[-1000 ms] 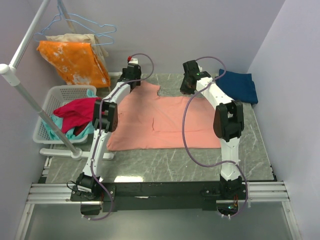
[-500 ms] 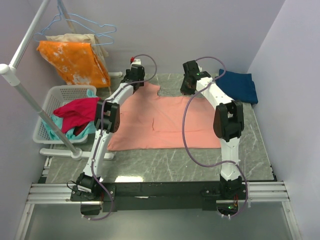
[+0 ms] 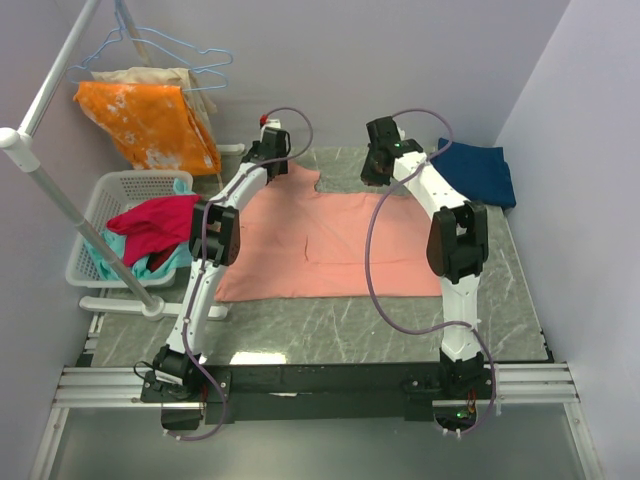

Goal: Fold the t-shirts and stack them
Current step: Fold the tshirt

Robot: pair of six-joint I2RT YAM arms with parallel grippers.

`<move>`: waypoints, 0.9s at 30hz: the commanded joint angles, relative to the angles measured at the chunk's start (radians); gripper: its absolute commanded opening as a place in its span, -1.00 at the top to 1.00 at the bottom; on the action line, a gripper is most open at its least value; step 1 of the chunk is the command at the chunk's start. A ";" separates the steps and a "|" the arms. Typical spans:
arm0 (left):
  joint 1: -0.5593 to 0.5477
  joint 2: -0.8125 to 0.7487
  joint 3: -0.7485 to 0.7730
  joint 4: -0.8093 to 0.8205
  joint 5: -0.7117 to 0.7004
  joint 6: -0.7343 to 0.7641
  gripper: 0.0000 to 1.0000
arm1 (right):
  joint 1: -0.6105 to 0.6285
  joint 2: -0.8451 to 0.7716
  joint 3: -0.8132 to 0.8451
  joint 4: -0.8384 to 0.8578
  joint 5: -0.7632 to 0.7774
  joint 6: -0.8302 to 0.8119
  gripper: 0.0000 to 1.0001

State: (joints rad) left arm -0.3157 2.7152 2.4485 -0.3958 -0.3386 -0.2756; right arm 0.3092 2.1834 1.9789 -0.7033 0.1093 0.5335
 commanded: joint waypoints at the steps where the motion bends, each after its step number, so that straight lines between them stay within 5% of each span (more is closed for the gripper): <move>1: -0.002 0.018 0.029 -0.133 -0.005 -0.042 -0.09 | -0.010 0.006 0.061 -0.009 -0.005 -0.006 0.68; 11: 0.040 0.040 0.058 -0.130 0.044 -0.111 -0.29 | -0.010 0.000 0.054 -0.016 -0.031 -0.001 0.70; 13: 0.056 0.037 0.064 -0.132 0.082 -0.138 -0.17 | -0.010 -0.008 0.051 -0.018 -0.034 -0.001 0.71; 14: 0.061 0.037 0.064 -0.133 0.091 -0.164 0.07 | -0.012 -0.011 0.049 -0.018 -0.036 -0.003 0.71; 17: 0.067 0.043 0.067 -0.155 0.102 -0.175 0.39 | -0.010 -0.028 0.038 -0.018 -0.025 -0.004 0.71; 27: 0.066 0.034 0.043 -0.161 0.095 -0.143 0.69 | -0.012 -0.030 0.034 -0.024 -0.026 0.000 0.72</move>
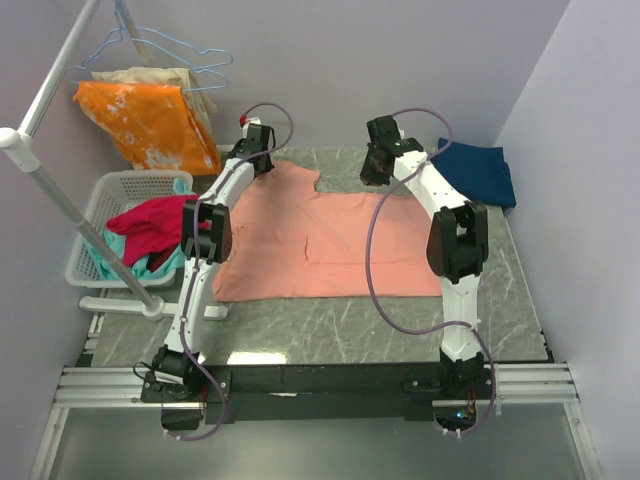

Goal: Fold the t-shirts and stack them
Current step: Fold the tshirt

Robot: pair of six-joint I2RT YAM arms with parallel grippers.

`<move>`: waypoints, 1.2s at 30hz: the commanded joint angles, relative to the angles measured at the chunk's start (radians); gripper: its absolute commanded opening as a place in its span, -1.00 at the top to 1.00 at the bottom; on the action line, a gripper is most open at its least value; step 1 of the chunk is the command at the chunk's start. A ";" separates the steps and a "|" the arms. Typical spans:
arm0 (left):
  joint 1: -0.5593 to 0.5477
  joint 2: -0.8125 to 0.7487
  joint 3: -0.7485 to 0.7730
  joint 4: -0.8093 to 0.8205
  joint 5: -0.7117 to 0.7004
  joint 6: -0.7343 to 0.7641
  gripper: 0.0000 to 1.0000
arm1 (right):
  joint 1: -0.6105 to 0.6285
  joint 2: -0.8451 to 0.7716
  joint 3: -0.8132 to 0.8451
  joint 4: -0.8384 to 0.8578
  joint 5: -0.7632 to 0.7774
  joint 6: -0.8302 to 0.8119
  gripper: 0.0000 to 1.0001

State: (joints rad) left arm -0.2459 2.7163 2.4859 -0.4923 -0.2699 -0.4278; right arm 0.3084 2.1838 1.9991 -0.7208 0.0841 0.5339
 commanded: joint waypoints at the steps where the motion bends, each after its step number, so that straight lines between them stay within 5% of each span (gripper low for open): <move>1: -0.004 0.028 0.002 -0.062 0.028 0.015 0.70 | -0.011 -0.033 0.010 -0.008 -0.001 0.000 0.72; 11: -0.020 -0.108 -0.128 0.055 -0.012 0.020 -0.23 | -0.011 -0.042 0.015 -0.012 0.032 -0.026 0.63; 22: -0.030 -0.325 -0.246 0.043 -0.069 0.032 -0.25 | -0.011 -0.170 -0.158 -0.005 0.089 -0.015 0.39; 29: -0.079 -0.485 -0.389 -0.213 -0.069 0.011 -0.14 | -0.011 -0.298 -0.357 -0.094 0.100 0.027 0.35; 36: -0.127 -0.835 -0.975 -0.177 0.055 -0.129 -0.10 | -0.011 -0.505 -0.690 -0.005 0.097 0.097 0.31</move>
State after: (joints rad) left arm -0.3496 2.0819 1.7741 -0.6506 -0.3092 -0.4522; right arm 0.3065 1.8000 1.4151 -0.7570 0.1661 0.5758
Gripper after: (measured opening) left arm 0.548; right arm 0.340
